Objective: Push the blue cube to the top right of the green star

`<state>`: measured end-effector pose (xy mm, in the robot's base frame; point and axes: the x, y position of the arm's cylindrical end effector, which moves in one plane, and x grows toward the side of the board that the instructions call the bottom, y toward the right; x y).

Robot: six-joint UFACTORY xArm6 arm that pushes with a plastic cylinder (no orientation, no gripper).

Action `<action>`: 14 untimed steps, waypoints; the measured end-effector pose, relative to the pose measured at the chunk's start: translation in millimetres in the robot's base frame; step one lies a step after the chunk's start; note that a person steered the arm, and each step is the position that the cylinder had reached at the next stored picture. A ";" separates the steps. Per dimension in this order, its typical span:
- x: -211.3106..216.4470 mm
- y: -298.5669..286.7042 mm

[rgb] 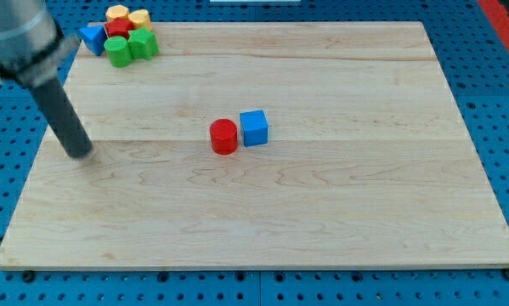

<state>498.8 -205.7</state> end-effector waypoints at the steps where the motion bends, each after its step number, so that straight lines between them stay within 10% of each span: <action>1: 37.4 77.7; 5: -71.6 232.7; 7: -26.4 222.4; 14: -218.2 102.8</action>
<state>280.6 -103.0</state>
